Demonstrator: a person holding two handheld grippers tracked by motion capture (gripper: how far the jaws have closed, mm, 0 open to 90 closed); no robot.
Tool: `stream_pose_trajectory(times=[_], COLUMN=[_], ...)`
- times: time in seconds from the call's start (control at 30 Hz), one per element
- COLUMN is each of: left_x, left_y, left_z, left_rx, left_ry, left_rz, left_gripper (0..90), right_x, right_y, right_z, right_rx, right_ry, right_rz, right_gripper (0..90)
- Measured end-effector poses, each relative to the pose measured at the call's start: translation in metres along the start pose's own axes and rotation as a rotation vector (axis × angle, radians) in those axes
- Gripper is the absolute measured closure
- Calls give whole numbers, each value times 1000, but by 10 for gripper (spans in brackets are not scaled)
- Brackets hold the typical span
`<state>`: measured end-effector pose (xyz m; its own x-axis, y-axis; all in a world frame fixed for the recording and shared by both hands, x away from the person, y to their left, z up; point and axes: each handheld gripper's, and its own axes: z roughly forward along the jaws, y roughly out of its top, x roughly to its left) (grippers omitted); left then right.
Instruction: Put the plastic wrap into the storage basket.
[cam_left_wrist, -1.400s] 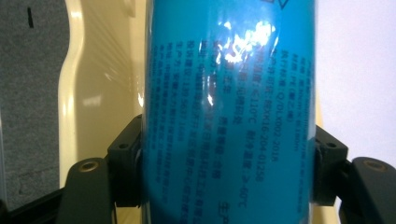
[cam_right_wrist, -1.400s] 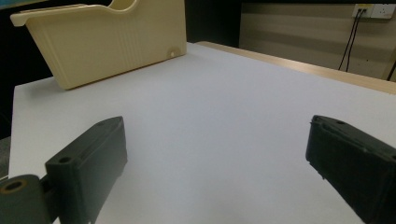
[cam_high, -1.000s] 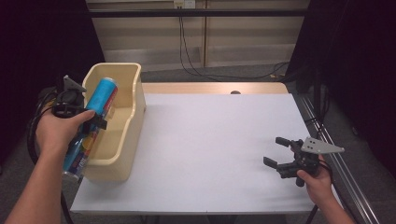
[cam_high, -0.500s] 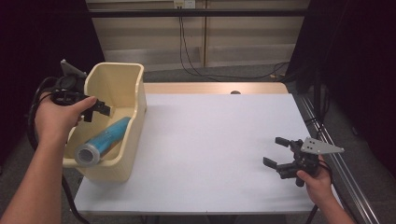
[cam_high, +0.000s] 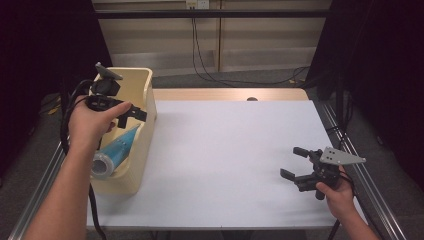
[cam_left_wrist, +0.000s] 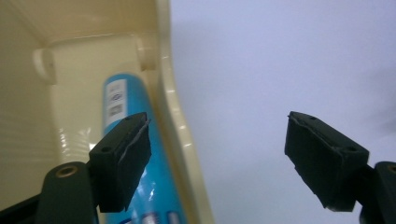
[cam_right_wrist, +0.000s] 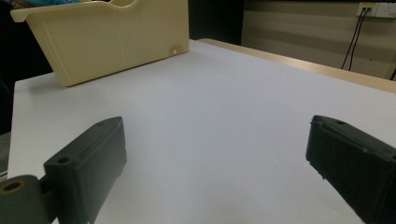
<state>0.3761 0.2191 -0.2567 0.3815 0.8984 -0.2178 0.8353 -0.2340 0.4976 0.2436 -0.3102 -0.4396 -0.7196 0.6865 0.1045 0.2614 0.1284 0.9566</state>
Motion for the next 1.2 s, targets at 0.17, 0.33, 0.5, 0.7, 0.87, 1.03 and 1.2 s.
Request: stream_pose_trajectory(times=[0.17,0.33,0.5,0.7,0.87,1.03,1.2], left_x=[-14,-27,-38,-50,-59,-65,-72], left_y=[1,1,2,1,-2,-6,-11], left_z=[12,26,34,48,62,72,83], left_rx=[2,43,70,96,118,138,141], left_ry=[-42,-52,-73,-84,-91,-97,-116], left_rz=[31,69,99,126,153,163,172], left_gripper=[215,210,207,198,195,195,193], right_x=[1,1,1,1,1,1,2], right_y=[0,1,0,0,0,0,0], right_z=[-1,-1,0,0,0,0,0], right_rx=[4,-2,3,4,4,3,6], right_ry=[-1,-1,0,1,2,2,4], right_rz=[1,1,-1,-2,-2,-3,-8], right_gripper=[48,48,48,48,48,48,48])
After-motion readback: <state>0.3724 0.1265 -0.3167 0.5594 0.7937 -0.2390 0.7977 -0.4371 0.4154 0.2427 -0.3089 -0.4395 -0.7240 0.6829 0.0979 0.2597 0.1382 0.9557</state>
